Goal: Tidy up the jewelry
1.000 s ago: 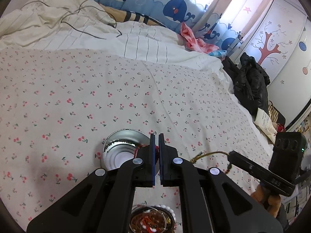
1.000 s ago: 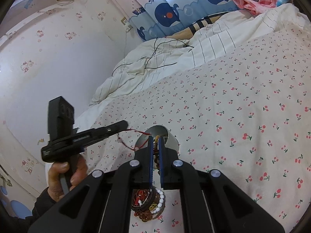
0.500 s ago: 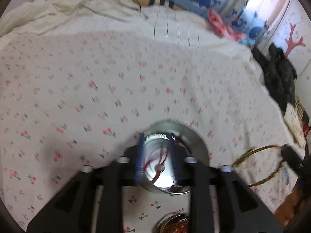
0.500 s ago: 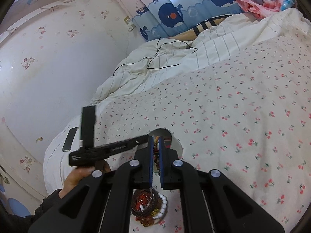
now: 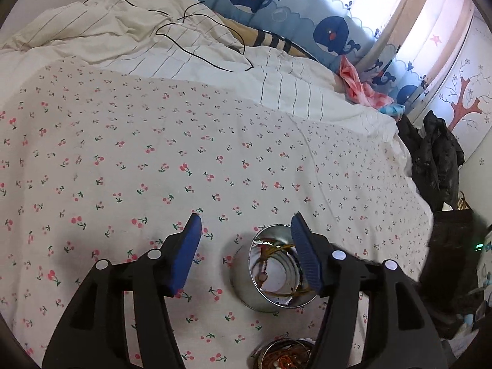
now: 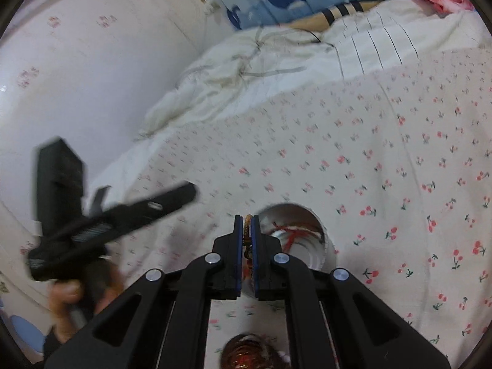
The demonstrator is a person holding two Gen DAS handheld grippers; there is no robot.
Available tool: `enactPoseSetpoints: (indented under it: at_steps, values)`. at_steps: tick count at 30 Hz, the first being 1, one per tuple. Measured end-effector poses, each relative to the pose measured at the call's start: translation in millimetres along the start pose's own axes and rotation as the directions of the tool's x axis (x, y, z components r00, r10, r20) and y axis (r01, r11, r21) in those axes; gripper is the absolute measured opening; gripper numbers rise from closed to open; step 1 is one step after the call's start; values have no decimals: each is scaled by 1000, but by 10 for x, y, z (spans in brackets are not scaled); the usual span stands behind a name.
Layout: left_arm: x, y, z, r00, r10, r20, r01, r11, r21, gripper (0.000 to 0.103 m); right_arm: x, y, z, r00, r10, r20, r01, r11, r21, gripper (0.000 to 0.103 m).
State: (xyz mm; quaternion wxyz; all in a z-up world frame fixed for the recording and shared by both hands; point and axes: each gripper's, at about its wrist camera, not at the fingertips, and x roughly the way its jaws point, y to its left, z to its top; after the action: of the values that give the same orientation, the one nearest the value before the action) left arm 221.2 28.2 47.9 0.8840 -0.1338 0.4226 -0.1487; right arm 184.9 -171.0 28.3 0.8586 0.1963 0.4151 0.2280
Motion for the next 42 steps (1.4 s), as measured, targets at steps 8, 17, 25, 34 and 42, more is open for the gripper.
enactPoseSetpoints:
  at_steps: [8, 17, 25, 34, 42]
  values:
    - [54, -73, -96, 995, 85, -52, -82, 994, 67, 64, 70, 42, -79, 989, -147, -3, 146, 983, -110, 60]
    - [108, -125, -702, 969, 70, -235, -26, 982, 186, 66, -563, 30, -459, 984, -177, 14, 177, 967, -185, 55]
    - [260, -220, -1025, 943, 86, -323, -8, 972, 234, 66, -561, -289, -640, 987, -133, -87, 124, 987, -99, 36]
    - [291, -191, -1133, 933, 67, -354, 11, 977, 215, 51, -522, -288, -644, 989, -110, -102, 102, 991, -81, 36]
    - [321, -214, -1150, 926, 77, -370, 14, 972, 237, 9, -530, -326, -644, 989, -104, -104, 98, 993, -61, 38]
